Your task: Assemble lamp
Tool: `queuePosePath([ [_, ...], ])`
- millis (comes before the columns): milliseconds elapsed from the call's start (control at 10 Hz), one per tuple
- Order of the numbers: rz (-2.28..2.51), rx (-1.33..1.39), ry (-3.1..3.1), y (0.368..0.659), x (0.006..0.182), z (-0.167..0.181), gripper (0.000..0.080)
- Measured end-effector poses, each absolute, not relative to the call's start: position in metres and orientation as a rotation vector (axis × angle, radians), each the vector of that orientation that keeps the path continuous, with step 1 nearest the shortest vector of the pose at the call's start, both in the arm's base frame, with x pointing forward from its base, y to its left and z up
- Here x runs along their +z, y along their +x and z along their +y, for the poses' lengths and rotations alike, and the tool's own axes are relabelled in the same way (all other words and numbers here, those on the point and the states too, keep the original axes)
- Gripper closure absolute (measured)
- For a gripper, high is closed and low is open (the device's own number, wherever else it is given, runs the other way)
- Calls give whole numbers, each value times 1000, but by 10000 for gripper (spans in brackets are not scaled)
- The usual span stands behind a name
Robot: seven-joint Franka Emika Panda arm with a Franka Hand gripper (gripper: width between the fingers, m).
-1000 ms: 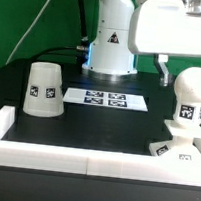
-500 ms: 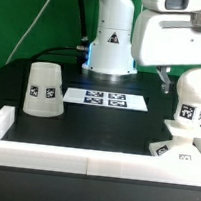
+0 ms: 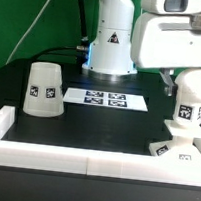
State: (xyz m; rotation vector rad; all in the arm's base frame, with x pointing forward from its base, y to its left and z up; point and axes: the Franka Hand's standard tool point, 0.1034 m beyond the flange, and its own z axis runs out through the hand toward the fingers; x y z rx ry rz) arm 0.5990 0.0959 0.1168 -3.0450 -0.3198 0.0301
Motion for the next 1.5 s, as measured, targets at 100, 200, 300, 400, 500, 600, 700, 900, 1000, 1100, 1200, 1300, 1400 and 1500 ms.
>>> queuePosePath([
  [100,-312,30,-3045,599,117,96,223],
  [200,-274,32,-3049,599,117,96,222],
  [300,-273,32,-3049,599,117,96,222],
  [400,-111,39,-3058,599,117,97,222],
  [500,79,42,-3058,598,116,97,222],
  [600,269,33,-3047,598,116,99,222],
  [700,413,22,-3031,598,116,101,222],
  [900,696,32,-2979,598,116,106,220],
  [1000,849,42,-2939,597,116,107,220],
  [1100,965,50,-2902,597,116,107,220],
  [1200,1026,53,-2881,597,116,106,220],
  [1300,1130,60,-2839,597,116,106,220],
  [1400,1209,63,-2805,597,115,106,220],
  [1500,1303,64,-2757,598,115,106,220],
])
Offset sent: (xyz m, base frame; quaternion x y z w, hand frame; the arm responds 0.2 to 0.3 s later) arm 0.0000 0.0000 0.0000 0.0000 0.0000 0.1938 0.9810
